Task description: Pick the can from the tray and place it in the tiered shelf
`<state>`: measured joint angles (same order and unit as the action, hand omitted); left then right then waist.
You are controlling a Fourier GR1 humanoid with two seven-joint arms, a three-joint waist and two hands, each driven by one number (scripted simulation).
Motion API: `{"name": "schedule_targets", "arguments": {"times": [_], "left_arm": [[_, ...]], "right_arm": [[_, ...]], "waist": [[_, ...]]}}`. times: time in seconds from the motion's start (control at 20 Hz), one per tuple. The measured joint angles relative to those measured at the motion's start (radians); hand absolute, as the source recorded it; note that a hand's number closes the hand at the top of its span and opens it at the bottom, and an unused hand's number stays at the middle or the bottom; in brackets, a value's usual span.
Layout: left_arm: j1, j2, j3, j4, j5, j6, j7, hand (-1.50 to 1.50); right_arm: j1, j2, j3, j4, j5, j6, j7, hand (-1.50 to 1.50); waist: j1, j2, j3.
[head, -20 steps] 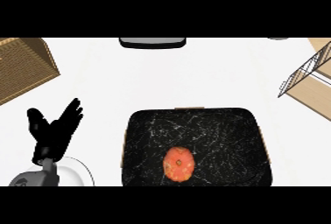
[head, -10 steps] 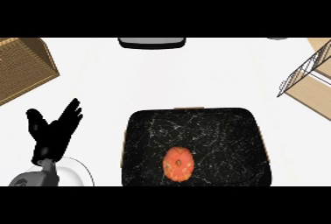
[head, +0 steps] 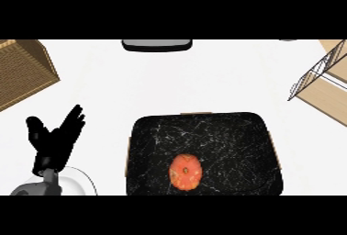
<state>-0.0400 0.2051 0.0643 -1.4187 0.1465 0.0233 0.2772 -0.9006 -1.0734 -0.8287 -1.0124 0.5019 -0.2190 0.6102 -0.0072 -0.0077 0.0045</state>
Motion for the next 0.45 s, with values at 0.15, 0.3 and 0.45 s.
{"name": "schedule_targets", "arguments": {"times": [0.15,0.3,0.45], "left_arm": [[0.007,0.000,0.002,-0.006,-0.003,0.001,0.000,0.00],[0.016,-0.011,-0.005,-0.029,-0.013,0.019,0.016,0.00],[0.025,-0.010,0.006,-0.019,-0.006,0.005,-0.011,0.00]], "right_arm": [[0.055,-0.047,-0.080,-0.015,-0.041,0.020,0.007,-1.50],[0.133,-0.091,-0.179,-0.020,-0.097,0.084,0.000,-1.50],[0.213,-0.106,-0.266,-0.048,-0.153,0.152,-0.014,-1.50]], "waist": [[-0.007,-0.002,0.000],[-0.014,-0.003,-0.001],[-0.016,-0.003,0.000]]}}
